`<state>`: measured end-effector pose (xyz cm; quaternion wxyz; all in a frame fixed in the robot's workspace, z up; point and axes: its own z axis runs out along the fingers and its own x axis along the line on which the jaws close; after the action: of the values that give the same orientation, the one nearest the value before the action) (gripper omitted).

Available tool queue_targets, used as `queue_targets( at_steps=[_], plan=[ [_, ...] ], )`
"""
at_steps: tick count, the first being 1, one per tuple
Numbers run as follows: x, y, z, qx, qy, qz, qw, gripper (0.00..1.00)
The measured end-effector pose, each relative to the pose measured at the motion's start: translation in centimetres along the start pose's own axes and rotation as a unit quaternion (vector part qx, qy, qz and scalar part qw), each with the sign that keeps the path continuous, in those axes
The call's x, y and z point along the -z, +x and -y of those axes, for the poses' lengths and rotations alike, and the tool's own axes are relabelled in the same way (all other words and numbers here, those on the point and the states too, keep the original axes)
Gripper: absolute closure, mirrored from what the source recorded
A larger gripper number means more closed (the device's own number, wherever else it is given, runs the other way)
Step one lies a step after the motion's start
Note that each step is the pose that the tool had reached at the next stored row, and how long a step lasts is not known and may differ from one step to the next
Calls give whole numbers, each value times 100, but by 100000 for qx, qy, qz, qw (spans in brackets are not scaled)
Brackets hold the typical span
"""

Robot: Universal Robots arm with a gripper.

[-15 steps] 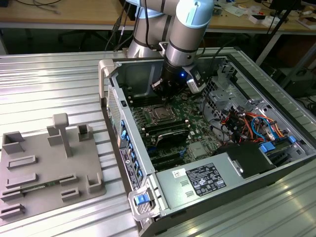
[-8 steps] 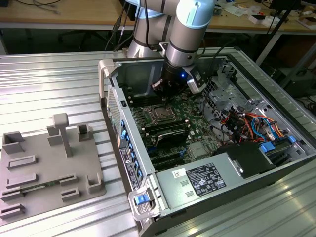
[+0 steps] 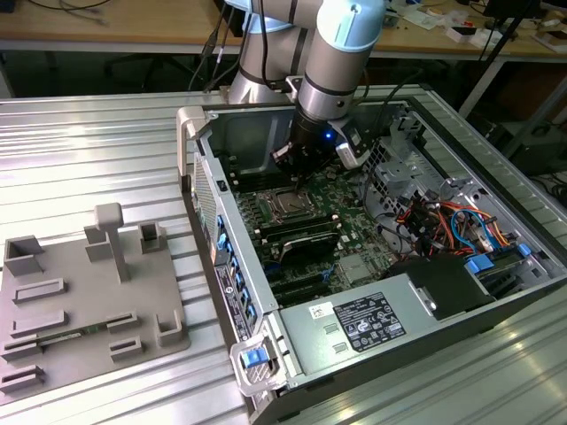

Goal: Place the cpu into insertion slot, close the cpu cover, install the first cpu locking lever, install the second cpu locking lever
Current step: 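Install the second cpu locking lever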

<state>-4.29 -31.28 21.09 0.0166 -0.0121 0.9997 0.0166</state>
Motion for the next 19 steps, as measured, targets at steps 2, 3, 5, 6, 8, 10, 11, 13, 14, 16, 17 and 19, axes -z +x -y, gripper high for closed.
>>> queue_targets(
  at_steps=[2, 3, 5, 6, 8, 10, 11, 13, 14, 16, 17, 19],
  plan=[
    [0, 0, 3, 6, -1, 0, 100000, 89],
    [1, 0, 7, 9, 3, -4, 100000, 89],
    [1, 1, 18, 0, 0, 0, 100000, 89],
    [1, 1, 25, 4, 1, -2, 100000, 89],
    [1, 1, 31, 0, -3, 2, 100000, 89],
    [1, 1, 33, -9, -3, 5, 100000, 89],
    [1, 1, 34, -10, -1, 4, 100000, 89],
    [1, 1, 34, 0, 1, -1, 100000, 89],
    [1, 1, 35, -1, -1, 0, 100000, 89],
    [1, 1, 35, -2, 3, -1, 100000, 89],
    [1, 1, 35, -3, 2, 0, 100000, 89],
    [1, 1, 35, 1, 1, 0, 100000, 89]
  ],
)
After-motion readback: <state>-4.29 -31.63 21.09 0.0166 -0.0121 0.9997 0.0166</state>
